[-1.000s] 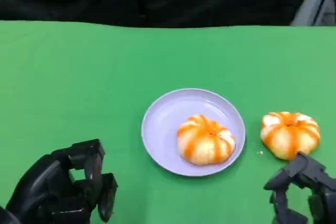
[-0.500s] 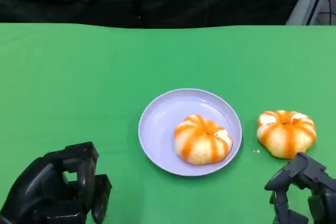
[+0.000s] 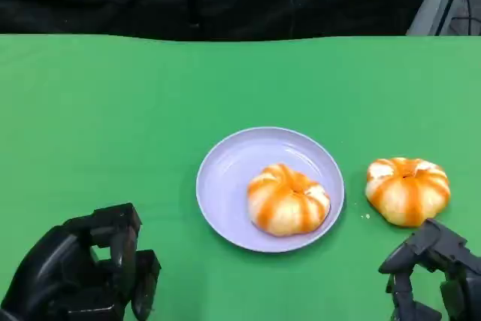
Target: Grasp the bread from the table and place it into the plate.
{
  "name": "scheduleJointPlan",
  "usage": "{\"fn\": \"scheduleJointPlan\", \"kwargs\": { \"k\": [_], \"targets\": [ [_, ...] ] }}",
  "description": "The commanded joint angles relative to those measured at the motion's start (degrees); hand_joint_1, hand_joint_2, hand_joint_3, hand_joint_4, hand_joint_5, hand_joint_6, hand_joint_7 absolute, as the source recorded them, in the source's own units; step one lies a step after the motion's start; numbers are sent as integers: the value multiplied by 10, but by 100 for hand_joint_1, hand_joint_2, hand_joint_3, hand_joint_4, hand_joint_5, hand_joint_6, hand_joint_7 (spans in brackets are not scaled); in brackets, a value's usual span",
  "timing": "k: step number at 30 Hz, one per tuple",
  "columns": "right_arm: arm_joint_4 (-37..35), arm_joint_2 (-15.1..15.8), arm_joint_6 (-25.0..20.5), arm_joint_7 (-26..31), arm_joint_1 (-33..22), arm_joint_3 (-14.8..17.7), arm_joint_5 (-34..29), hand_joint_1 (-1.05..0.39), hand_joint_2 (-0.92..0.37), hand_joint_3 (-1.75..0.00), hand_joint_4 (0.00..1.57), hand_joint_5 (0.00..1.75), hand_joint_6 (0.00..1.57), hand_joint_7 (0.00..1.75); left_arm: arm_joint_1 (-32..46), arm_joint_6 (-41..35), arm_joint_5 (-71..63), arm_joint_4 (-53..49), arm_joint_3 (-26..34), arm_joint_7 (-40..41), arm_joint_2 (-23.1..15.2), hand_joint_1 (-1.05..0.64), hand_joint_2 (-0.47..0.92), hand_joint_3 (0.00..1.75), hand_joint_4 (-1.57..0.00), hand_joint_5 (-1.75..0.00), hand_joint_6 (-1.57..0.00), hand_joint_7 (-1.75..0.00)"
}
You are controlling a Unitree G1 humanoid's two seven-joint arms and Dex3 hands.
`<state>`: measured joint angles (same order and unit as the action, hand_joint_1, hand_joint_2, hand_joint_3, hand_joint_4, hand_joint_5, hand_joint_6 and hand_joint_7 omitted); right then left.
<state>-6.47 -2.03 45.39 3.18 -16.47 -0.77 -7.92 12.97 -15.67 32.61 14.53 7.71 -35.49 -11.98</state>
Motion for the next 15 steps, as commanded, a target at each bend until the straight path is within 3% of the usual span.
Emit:
{"fn": "scheduleJointPlan", "kwargs": {
  "k": [1, 15],
  "targets": [
    [-2, 8, 8, 0, -1, 3, 8, -9, -53, -121, 84, 175, 73, 152, 0, 7, 0, -4, 6, 4, -4, 25, 60, 164, -107, -175, -93, -175],
    [3, 5, -3, 6, -5, 5, 1, -12, -53, -120, 84, 175, 75, 152, 1, 17, -4, -11, 5, 9, 4, 25, 60, 165, -107, -175, -92, -175]
  ]
}}
